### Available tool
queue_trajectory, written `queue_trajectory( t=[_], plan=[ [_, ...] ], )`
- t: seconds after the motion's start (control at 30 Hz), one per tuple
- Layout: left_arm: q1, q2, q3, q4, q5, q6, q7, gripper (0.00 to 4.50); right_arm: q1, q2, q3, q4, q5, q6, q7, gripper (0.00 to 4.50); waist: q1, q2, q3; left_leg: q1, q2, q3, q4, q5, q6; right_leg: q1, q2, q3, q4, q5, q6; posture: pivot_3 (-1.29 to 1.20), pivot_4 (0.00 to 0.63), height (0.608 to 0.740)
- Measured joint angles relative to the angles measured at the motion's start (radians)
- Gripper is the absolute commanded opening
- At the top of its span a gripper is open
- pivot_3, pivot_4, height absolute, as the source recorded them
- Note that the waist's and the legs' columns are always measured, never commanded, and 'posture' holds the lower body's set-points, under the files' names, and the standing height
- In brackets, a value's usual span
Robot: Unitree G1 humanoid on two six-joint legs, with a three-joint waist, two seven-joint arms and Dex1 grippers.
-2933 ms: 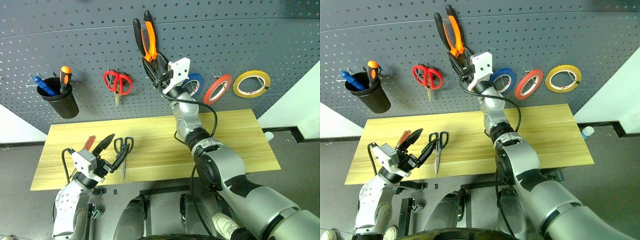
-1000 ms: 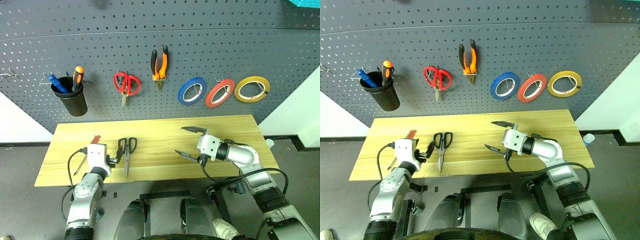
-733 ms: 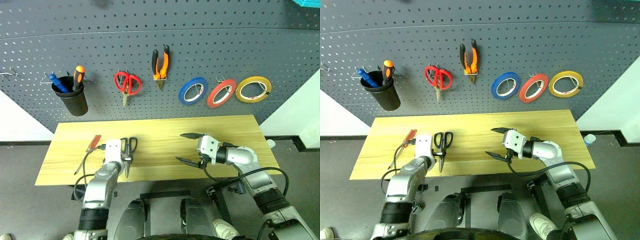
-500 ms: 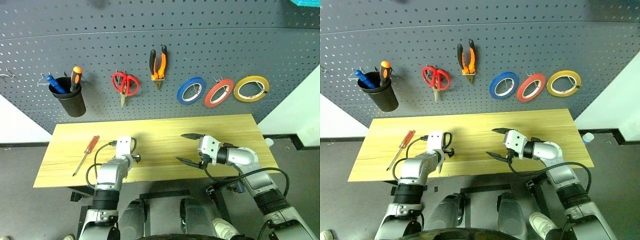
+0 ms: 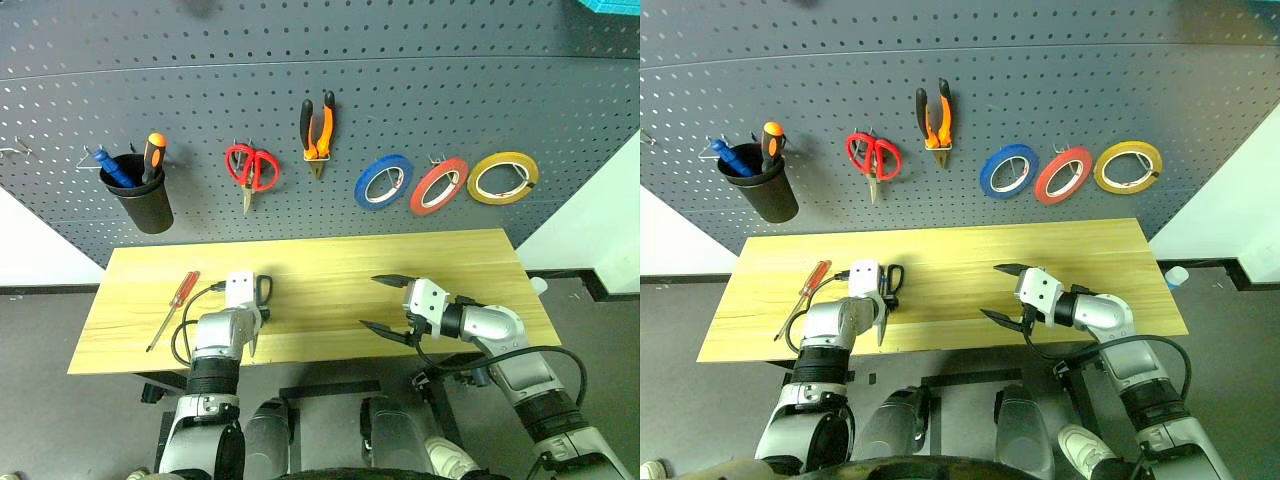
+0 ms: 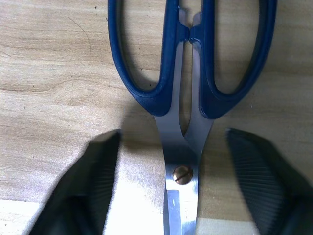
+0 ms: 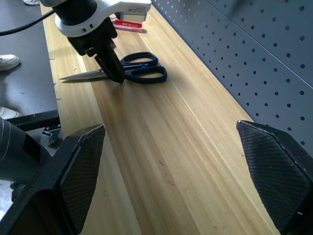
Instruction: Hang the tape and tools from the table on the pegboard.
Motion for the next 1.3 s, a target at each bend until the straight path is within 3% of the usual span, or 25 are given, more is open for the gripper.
queue_trajectory(
  t=[0.17, 0.57, 0.67, 0.8, 0.9, 1.03, 1.3],
  plan=[
    [-0.004, -0.007, 0.027, 0.004, -0.012, -0.002, 0.011, 0.98, 0.002, -0.002, 0.000, 0.000, 0.006, 0.006, 0.018, 4.50, 0.002, 0.000, 0.000, 0.000, 0.000, 0.000, 0.000, 0.000, 0.000, 0.000, 0.000, 0.000, 0.000, 0.000, 0.000, -0.04, 0.117, 0.740],
    [0.003, -0.006, 0.029, -0.013, -0.026, 0.014, -0.006, 0.98, 0.021, -0.019, -0.003, -0.001, 0.050, 0.047, 0.093, 4.50, 0.001, 0.000, 0.000, 0.000, 0.000, 0.000, 0.000, 0.000, 0.000, 0.000, 0.000, 0.000, 0.000, 0.000, 0.001, -0.04, 0.111, 0.740],
    [0.045, 0.008, 0.025, -0.083, -0.046, 0.036, -0.043, 0.98, 0.019, -0.019, -0.004, -0.001, 0.050, 0.046, 0.090, 4.50, -0.001, 0.000, 0.000, -0.001, 0.000, 0.000, 0.000, 0.000, 0.000, -0.001, 0.000, 0.000, 0.000, 0.000, 0.001, -0.04, 0.109, 0.740],
    [0.167, 0.107, -0.018, -0.273, -0.081, -0.017, -0.179, 0.98, 0.007, -0.012, -0.017, -0.001, 0.052, 0.027, 0.075, 4.50, -0.004, 0.000, 0.000, -0.001, 0.000, 0.000, -0.001, 0.000, 0.000, -0.003, 0.000, 0.001, 0.001, 0.001, 0.000, -0.04, 0.105, 0.740],
    [0.271, 0.202, -0.033, -0.423, -0.123, -0.137, -0.323, 0.98, -0.029, 0.021, -0.042, -0.003, 0.072, -0.004, 0.064, 4.50, -0.002, 0.000, 0.000, -0.001, 0.000, 0.002, -0.001, 0.000, -0.001, -0.003, 0.000, 0.003, 0.001, -0.001, -0.004, -0.03, 0.101, 0.740],
    [0.386, 0.296, -0.031, -0.482, -0.129, -0.394, -0.465, 0.98, -0.057, 0.070, -0.079, -0.041, 0.184, -0.010, 0.086, 4.50, 0.002, 0.001, -0.001, -0.001, 0.000, 0.003, -0.001, 0.000, -0.001, -0.003, 0.000, 0.005, 0.000, -0.001, -0.005, -0.02, 0.098, 0.740],
    [0.434, 0.225, 0.123, -0.487, -0.346, -0.877, -0.674, 0.98, -0.160, 0.135, -0.157, -0.195, 0.431, 0.131, 0.092, 4.50, 0.007, 0.000, -0.002, -0.003, 0.000, 0.005, -0.001, 0.001, -0.001, -0.003, 0.000, 0.006, -0.004, 0.002, -0.005, -0.01, 0.089, 0.740]
  ],
)
